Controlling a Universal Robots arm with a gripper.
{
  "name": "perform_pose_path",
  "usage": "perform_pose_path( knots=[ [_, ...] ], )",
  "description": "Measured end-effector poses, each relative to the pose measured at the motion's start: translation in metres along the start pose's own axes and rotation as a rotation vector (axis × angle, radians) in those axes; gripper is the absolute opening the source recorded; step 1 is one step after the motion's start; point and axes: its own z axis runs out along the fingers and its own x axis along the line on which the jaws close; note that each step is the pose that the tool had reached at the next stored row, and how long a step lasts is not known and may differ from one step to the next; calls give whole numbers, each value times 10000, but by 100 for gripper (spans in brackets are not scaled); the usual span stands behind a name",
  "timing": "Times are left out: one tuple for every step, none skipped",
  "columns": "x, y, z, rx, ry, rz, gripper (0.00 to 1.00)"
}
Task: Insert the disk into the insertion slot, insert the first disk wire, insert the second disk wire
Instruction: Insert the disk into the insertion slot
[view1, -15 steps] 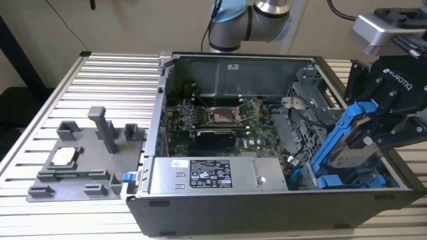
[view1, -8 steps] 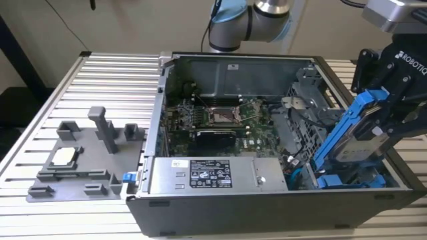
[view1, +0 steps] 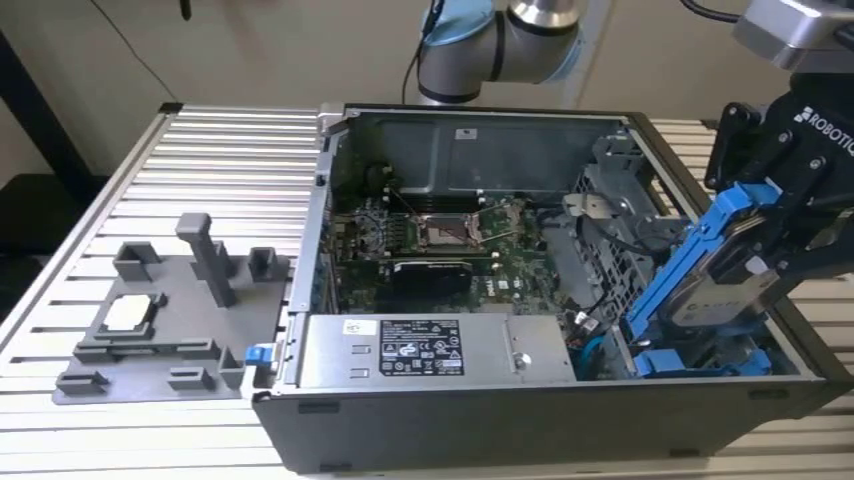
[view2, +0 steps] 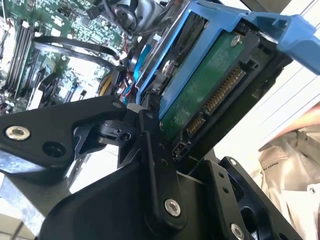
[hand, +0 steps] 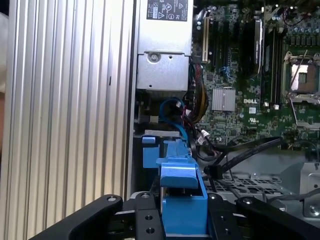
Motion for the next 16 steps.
perform_pose_path(
  knots=[
    [0,-5,9,-34,0,0,33],
    [0,-8,19,-67,-2,0,33],
    [0,-11,31,-99,-4,0,33],
    [0,-14,43,-122,-4,0,33],
    [0,-17,57,-138,-4,-1,33],
    [1,-20,71,-150,-6,0,33],
    [0,-24,84,-164,-7,0,33],
    [0,-29,94,-175,-6,-1,33],
    [1,-36,104,-185,-6,-1,33],
    [1,-42,109,-193,-2,2,33],
    [1,-51,113,-198,2,4,33],
    [2,-59,119,-200,5,4,33],
    [2,-65,129,-201,3,3,33],
    [2,-72,141,-201,-1,0,33],
    [1,-76,158,-201,-14,-2,33],
    [3,-78,173,-208,-7,1,33]
  ],
)
